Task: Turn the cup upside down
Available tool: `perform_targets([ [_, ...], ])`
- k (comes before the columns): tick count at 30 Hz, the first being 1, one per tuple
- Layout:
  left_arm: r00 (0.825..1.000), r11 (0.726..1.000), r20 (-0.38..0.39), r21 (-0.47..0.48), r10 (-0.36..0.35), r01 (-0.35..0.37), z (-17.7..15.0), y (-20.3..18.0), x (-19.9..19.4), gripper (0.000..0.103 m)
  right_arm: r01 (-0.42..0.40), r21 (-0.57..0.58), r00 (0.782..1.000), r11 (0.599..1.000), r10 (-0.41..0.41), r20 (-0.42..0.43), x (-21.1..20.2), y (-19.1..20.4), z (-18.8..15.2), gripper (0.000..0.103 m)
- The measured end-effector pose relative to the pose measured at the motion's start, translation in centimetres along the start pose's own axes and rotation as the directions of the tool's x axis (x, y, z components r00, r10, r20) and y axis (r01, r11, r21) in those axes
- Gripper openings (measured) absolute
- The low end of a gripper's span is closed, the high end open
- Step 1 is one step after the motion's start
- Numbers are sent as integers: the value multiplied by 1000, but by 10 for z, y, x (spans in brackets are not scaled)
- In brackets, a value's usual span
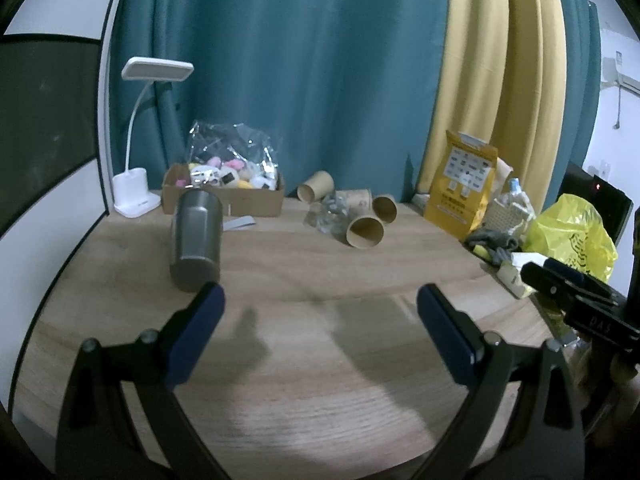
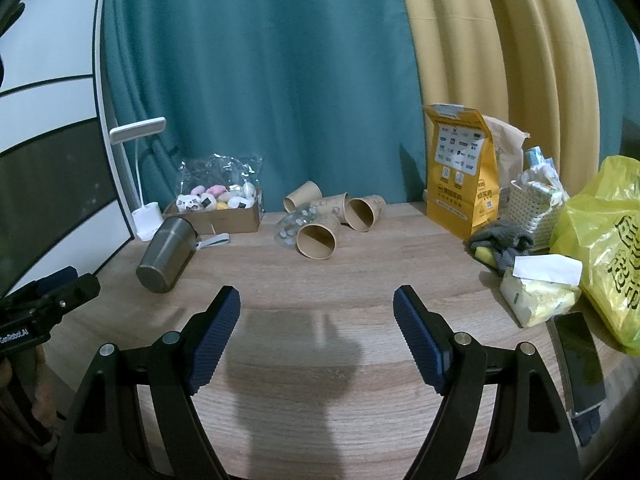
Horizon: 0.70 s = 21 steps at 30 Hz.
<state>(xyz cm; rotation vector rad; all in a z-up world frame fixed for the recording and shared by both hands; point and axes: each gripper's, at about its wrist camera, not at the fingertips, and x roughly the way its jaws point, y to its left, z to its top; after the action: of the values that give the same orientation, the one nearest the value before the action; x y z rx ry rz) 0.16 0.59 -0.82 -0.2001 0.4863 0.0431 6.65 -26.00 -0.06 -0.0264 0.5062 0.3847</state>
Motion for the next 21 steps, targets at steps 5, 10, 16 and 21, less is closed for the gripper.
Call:
perform_targets([
  [5, 1000, 1000, 2, 5, 1, -1, 1, -1, 0, 98, -1, -1, 1000, 1000, 1, 2, -2, 0, 1, 82],
  [10, 1000, 1000, 10, 9, 1, -1, 2, -4, -2, 98, -1, 3, 1000, 1000, 1, 0, -2, -1, 2, 82],
  [16, 1000, 1000, 8, 10, -1, 1, 3, -4, -3, 98, 0, 0, 1000, 1000, 0, 2, 1, -1, 2, 82],
  [21, 1000, 1000, 6, 10, -2, 2, 3, -3, -3, 98, -2, 2, 1000, 1000, 2, 0, 1, -3, 2, 82],
])
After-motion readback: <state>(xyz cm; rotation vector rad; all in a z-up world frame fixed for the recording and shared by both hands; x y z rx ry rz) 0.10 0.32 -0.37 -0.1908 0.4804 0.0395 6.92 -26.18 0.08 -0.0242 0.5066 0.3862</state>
